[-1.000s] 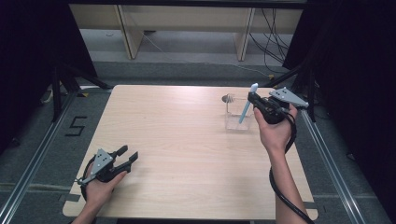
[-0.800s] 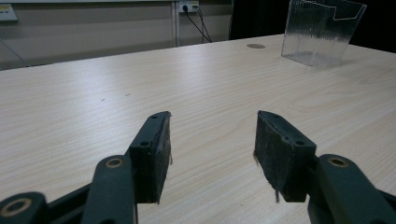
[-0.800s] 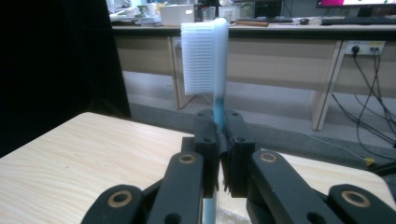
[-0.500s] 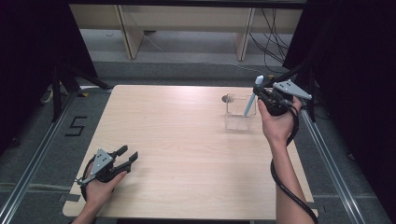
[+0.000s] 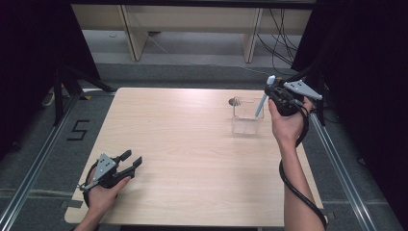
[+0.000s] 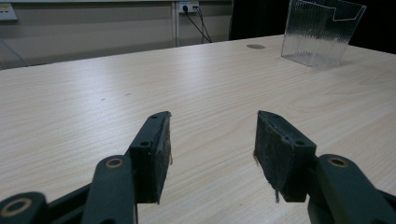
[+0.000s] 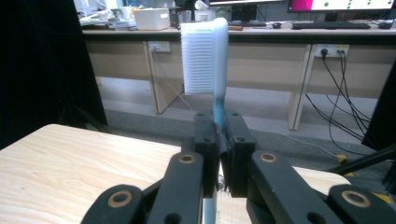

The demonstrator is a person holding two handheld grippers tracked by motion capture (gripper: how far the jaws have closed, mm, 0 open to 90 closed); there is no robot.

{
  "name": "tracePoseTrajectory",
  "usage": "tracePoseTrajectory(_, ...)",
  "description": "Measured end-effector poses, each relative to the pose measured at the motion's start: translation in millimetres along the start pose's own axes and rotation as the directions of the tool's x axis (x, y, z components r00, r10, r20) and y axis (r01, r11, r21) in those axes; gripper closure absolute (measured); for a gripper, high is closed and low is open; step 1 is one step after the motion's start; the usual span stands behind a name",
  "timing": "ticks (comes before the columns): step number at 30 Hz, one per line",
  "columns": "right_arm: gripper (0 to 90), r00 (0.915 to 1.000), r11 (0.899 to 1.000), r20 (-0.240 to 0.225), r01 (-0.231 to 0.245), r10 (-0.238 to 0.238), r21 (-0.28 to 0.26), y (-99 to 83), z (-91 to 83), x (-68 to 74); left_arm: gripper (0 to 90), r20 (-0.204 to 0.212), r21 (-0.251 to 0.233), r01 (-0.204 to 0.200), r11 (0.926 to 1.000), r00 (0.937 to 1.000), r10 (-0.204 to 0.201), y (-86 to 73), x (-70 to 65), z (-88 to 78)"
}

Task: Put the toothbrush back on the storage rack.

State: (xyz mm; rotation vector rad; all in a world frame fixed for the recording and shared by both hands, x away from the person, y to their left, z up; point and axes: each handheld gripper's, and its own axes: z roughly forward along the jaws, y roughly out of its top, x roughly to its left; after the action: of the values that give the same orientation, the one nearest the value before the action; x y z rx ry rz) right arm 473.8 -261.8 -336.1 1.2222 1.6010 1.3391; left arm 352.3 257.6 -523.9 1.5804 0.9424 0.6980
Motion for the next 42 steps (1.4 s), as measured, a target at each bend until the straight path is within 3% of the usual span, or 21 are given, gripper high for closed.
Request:
tracePoseTrajectory(17,86.4,0.9989,1.000,0.042,-0.021,0.021,0.002,-6.6,6.4,-9.7,45.1,0.001,0.003,0.003,1.0000,1.0000,-0.003,0.1,-0.5,-0.3)
tracePoseTrajectory(25,86.4,0.9977,1.000,0.068,0.006,-0.006,0.000,-10.6,8.8,-12.9,45.1,0.002,0.003,0.005,1.0000,1.0000,-0.005,0.1,-0.4,-0.5)
tracePoseTrajectory(42,86.3,0.9966,1.000,0.082,-0.007,0.005,0.021,-23.0,15.1,-15.5,45.0,0.003,0.004,0.007,1.0000,1.0000,-0.007,0.0,-0.2,-0.5)
